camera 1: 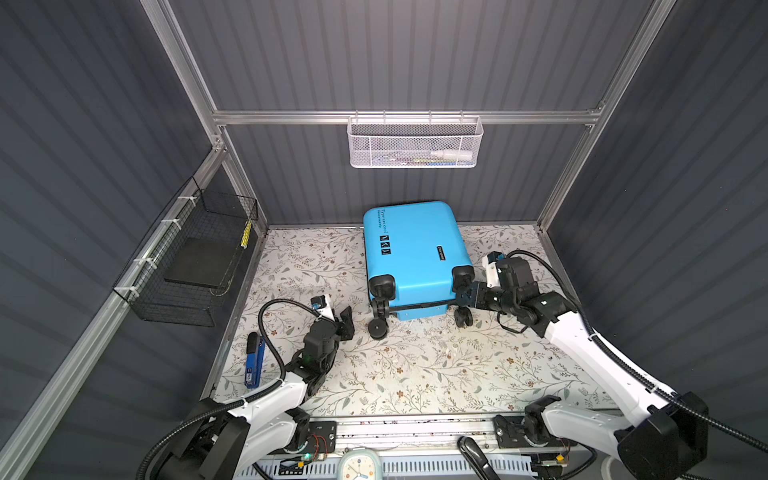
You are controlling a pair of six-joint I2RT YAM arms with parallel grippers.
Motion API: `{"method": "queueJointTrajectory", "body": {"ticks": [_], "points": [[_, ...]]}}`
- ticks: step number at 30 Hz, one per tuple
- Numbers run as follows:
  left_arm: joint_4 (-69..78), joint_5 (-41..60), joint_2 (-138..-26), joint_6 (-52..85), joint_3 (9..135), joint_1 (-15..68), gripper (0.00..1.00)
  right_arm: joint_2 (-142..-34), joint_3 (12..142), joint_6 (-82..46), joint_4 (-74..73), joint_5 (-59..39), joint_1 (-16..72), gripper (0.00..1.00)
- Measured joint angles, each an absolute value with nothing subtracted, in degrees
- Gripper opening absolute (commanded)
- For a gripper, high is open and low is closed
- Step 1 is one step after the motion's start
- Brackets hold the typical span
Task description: Pack the luggage
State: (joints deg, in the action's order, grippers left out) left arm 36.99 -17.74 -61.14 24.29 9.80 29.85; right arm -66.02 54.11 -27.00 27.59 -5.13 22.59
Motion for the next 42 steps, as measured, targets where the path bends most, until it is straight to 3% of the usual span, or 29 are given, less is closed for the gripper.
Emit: {"method": "queueJointTrajectory", "body": {"ticks": [8, 20, 29, 35, 42], "points": [[48.1, -5.2, -72.9, 18.5, 9.1, 29.9, 0.6, -66.0, 54.1, -27.0, 27.6, -5.2, 22.6, 0.0], [79.2, 2.3, -99.1, 9.8, 8.7, 29.9, 0.58, -65.5, 53.7, -27.0, 27.4, -5.9, 22.3, 0.0], [84.3, 3.1, -100.0, 4.8, 9.8, 28.8, 0.5, -64.9, 53.1, -26.9, 27.2, -6.3, 22.3, 0.0], [85.0, 4.0, -100.0, 3.1, 9.9, 26.7, 0.38, -64.8, 52.9, -26.8, 27.0, -6.3, 22.3, 0.0], [85.0, 6.2, -100.0, 2.9, 11.0, 24.6, 0.36, -64.7, 52.8, -26.6, 26.8, -6.3, 22.2, 0.0]]}}
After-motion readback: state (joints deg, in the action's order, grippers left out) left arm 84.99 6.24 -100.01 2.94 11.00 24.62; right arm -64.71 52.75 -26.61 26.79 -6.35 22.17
